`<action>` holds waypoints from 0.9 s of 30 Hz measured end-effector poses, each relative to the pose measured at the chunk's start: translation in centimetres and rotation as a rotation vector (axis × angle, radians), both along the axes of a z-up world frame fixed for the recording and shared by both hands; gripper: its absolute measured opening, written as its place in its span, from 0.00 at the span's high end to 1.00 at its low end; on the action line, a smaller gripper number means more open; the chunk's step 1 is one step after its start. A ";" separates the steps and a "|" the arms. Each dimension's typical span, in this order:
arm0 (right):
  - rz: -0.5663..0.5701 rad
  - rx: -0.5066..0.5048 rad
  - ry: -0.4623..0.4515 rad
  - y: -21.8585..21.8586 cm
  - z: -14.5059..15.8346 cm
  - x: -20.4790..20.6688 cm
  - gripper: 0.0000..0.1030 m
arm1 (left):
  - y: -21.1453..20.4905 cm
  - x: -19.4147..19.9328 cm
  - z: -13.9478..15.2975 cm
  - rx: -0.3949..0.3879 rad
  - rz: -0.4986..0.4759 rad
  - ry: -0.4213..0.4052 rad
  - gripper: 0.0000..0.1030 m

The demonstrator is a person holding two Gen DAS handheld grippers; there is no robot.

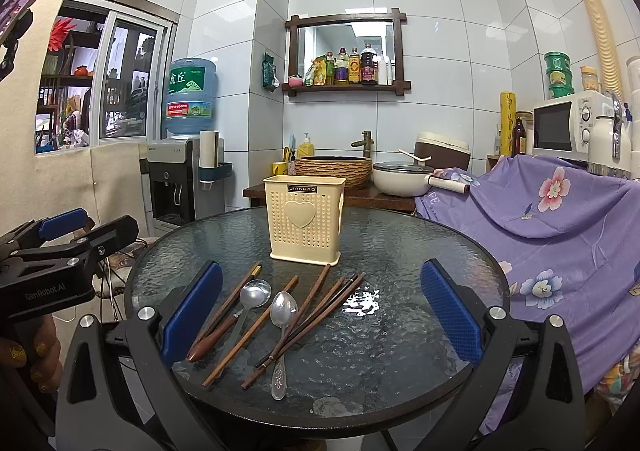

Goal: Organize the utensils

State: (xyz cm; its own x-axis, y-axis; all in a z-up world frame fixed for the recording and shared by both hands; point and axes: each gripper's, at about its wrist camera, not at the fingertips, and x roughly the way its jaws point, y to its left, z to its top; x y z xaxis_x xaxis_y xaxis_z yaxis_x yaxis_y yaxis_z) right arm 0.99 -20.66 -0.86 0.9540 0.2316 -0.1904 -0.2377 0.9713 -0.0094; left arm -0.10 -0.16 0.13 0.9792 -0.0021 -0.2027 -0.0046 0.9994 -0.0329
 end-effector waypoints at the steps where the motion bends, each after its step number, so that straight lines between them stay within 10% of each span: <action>1: 0.000 0.000 0.000 0.0 0.0 0.0 0.05 | 0.0 0.0 0.0 0.000 -0.001 0.001 0.06; 27: 0.000 0.000 0.001 0.1 0.0 0.0 0.05 | 0.1 -0.1 -0.4 0.006 0.001 0.003 0.06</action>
